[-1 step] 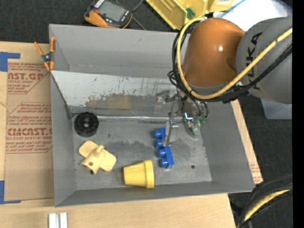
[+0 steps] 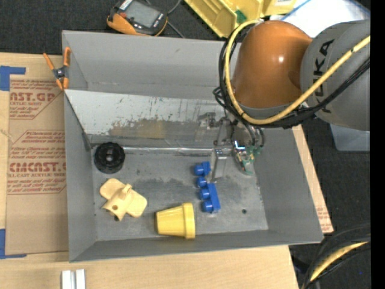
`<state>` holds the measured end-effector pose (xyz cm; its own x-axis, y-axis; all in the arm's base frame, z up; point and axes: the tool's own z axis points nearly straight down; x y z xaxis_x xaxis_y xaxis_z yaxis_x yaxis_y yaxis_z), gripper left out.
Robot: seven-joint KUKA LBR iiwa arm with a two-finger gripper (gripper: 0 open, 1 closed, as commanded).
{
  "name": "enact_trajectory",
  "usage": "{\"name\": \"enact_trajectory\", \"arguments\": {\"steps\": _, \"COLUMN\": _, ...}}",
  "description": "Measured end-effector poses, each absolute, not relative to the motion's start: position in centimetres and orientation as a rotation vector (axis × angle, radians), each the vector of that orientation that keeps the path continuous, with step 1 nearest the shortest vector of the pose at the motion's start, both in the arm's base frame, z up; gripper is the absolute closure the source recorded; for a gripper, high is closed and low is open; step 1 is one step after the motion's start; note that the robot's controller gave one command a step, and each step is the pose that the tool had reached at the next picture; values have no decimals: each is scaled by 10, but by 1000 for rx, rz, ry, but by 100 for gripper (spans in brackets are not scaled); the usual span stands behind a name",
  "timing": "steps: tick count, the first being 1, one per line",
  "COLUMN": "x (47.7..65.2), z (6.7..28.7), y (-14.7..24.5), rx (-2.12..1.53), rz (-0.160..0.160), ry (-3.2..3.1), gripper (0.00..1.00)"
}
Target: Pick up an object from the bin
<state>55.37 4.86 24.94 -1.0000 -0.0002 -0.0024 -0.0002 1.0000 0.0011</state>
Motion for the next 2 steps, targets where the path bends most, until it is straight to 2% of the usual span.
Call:
{"name": "enact_trajectory", "arguments": {"steps": 1, "x": 522, "z": 148, "y": 73, "rx": -393, "rz": 1, "ry": 3114, "gripper": 0}}
{"name": "enact_trajectory", "arguments": {"steps": 2, "x": 509, "z": 160, "y": 92, "rx": -358, "rz": 3, "ry": 3110, "gripper": 0}}
